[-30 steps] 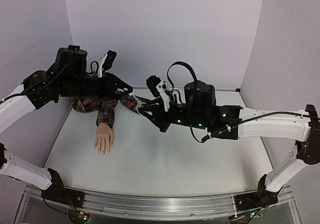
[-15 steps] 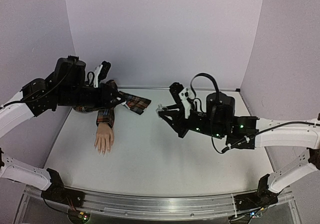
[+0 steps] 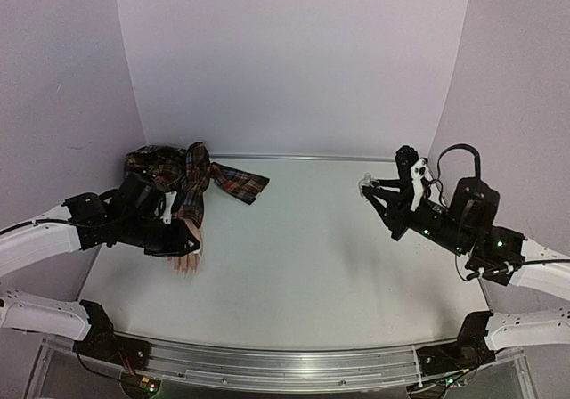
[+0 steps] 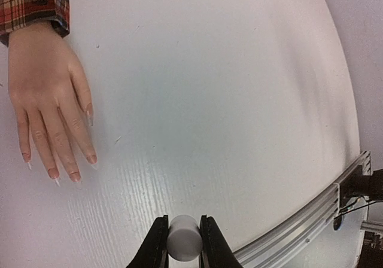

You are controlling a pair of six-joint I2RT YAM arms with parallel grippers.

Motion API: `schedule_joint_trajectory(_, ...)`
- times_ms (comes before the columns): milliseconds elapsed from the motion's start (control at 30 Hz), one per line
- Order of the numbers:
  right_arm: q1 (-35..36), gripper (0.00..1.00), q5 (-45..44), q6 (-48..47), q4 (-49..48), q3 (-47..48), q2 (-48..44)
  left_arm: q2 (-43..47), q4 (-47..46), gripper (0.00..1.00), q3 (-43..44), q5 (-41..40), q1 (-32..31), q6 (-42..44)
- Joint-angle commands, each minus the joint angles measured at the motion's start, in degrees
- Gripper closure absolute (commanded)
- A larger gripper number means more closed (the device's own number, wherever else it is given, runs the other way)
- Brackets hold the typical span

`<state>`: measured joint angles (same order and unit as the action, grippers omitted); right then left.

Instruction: Paint the nails

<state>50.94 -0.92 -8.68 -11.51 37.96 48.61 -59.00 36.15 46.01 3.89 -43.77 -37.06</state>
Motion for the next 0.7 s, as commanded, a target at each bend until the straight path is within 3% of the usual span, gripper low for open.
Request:
schedule_joint_trajectory(0, -0.89, 1.00, 1.56, -3.37, 1.95, -2.09, -3.00, -1.66, -1.37, 1.00, -0.18, -3.27, 0.77, 3.16)
schedule_joint_trajectory(400, -0.92, 1.00, 0.92, -3.89, 1.75, -4.37, -6.39, -5.54, 0.82, 1.00, -2.70, -11.26, 4.99, -2.01)
schedule_joint_trajectory(667, -0.93, 1.00, 0.92, -3.82, 1.75, -4.47, -6.14, -7.41, -0.93, 1.00, -5.33, -8.80, 7.68, -4.08)
